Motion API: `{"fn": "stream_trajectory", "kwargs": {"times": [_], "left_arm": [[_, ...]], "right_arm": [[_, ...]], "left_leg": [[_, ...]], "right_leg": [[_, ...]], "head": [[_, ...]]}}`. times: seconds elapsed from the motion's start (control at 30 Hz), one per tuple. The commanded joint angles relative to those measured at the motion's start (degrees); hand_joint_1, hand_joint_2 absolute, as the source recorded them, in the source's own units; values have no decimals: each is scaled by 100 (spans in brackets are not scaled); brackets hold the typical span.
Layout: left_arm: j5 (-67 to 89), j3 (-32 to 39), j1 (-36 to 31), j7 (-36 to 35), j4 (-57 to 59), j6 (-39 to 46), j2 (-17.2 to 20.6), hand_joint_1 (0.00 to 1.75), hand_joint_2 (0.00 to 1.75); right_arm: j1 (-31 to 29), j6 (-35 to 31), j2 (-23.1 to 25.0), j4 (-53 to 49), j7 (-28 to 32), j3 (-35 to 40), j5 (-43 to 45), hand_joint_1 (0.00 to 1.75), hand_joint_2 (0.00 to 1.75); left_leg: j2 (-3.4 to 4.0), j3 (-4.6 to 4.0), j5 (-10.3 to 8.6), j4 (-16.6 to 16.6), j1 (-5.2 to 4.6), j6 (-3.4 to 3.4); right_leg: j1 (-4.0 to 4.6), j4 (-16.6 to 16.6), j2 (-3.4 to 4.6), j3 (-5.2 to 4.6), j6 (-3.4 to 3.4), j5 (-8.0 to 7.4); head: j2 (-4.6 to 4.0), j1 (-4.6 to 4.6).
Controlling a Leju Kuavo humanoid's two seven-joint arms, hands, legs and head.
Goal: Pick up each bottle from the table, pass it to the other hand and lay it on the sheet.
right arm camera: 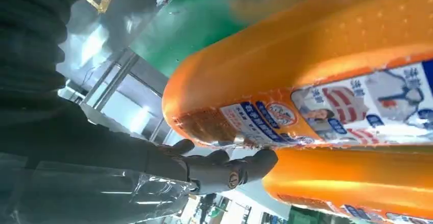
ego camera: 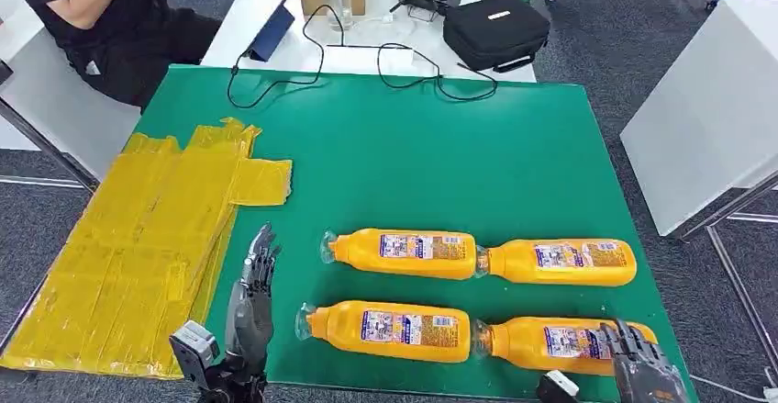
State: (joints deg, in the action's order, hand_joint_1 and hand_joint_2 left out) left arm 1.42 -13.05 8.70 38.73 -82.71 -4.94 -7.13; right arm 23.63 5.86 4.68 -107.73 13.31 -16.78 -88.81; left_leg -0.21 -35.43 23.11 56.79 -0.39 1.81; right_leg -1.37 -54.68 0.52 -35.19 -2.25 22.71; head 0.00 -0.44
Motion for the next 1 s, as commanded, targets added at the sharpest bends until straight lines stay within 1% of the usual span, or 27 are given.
{"fn": "stream_trajectory", "kwargs": {"times": [0.03, 0.07, 0.2, 0.33, 0.37, 0.4, 0.47, 0.57, 0.6, 0.67, 0.7, 0.77, 0.87, 0.9, 0.93, 0.97, 1.0], "left_arm": [[-26, 206, 1, -10, 132, -19, 82, 0, 0], [-21, 227, 15, -13, 117, -12, 73, 0, 0], [-17, 239, 22, -13, 107, -12, 68, 0, 0], [-17, 239, 22, -13, 107, -12, 68, 0, 0], [-17, 239, 22, -13, 107, -12, 68, 0, 0], [-17, 239, 22, -13, 107, -12, 68, 0, 0], [-4, 270, 28, -18, 95, 13, 66, 0, 0], [-11, 398, 140, -12, -14, 50, 70, 0, 0], [-12, 442, 190, -12, -55, 42, 63, 0, 0], [-14, 495, 286, -8, -124, 51, 55, 0, 0], [-13, 506, 314, -7, -150, 53, 50, 0, 0], [-11, 520, 364, -3, -167, 60, 50, 0, 0], [-13, 548, 347, 5, -127, 28, 53, 0, 0], [-19, 559, 335, 11, -106, 15, 62, 0, 0], [-29, 570, 318, 11, -85, 13, 69, 0, 0], [-34, 574, 306, 11, -82, 7, 71, 0, 0], [-38, 577, 299, 11, -79, 2, 82, 0, 0]], "right_arm": [[-289, -64, -596, 665, -290, 722, 153, 0, 175], [-327, -73, -671, 711, -346, 805, 179, 0, 175], [-366, -74, -704, 750, -390, 846, 199, 0, 175], [-366, -74, -704, 750, -390, 846, 199, 0, 175], [-366, -74, -704, 750, -390, 846, 199, 0, 175], [-366, -74, -704, 750, -390, 846, 199, 0, 175], [-375, -70, -828, 782, -484, 981, 258, 0, 175], [-422, -48, -929, 871, -610, 1180, 315, 0, 175], [-436, -22, -962, 907, -670, 1255, 306, 0, 175], [-493, -8, -973, 1009, -694, 1357, 306, 0, 175], [-519, 1, -994, 1061, -713, 1391, 302, 0, 175], [-605, 30, -1068, 1243, -758, 1453, 315, 0, 175], [-582, 212, -1251, 1365, -904, 1534, 408, 0, 175], [-526, 375, -1325, 1399, -991, 1540, 420, 0, 175], [-478, 483, -1385, 1463, -1055, 1527, 411, 0, 175], [-459, 581, -1412, 1514, -1092, 1507, 424, 33, 175], [-445, 612, -1445, 1576, -1092, 1496, 433, 175, 175]], "left_leg": [[31, 46, 23, 1, 9, -21], [23, 35, 15, -2, 8, -16], [10, 19, 5, -3, 5, -10], [10, 28, 11, -1, 8, -14], [7, 15, 4, -3, 5, -8], [10, 30, 12, -2, 6, -14], [5, 14, 5, -2, 4, -8], [18, 32, 15, 1, 7, -15], [17, 17, 8, -1, 6, -10], [17, 21, 9, -2, 7, -12], [27, 35, 18, 0, 8, -17], [14, 19, 8, -2, 7, -11], [18, 34, 16, 0, 10, -16], [7, 24, 8, -4, 7, -11], [7, 34, 14, -1, 8, -15], [3, 28, 8, -2, 9, -12], [3, 25, 5, -3, 7, -9]], "right_leg": [[12, 5, 22, 37, 22, 8], [10, 8, 16, 29, 17, 3], [6, 8, 6, 16, 10, 0], [9, 6, 5, 25, 15, 5], [6, 7, 4, 13, 9, 0], [7, 5, 4, 26, 15, 6], [5, 5, 1, 13, 9, 1], [8, 4, 12, 26, 16, 5], [7, 6, 13, 15, 10, -1], [8, 7, 13, 18, 12, 1], [10, 5, 20, 28, 17, 5], [8, 7, 9, 17, 12, 0], [12, 7, 11, 30, 17, 5], [8, 9, 2, 23, 12, 2], [10, 7, 0, 33, 17, 7], [10, 8, -3, 26, 12, 4], [8, 9, -3, 22, 11, 2]], "head": [[0, 0], [0, 0], [0, 2], [0, 2], [0, 0], [0, 0], [0, 0], [0, 2], [0, 0], [0, 0], [0, 0], [0, 2], [0, 0], [0, 0], [0, 0], [0, 0], [0, 2]]}}
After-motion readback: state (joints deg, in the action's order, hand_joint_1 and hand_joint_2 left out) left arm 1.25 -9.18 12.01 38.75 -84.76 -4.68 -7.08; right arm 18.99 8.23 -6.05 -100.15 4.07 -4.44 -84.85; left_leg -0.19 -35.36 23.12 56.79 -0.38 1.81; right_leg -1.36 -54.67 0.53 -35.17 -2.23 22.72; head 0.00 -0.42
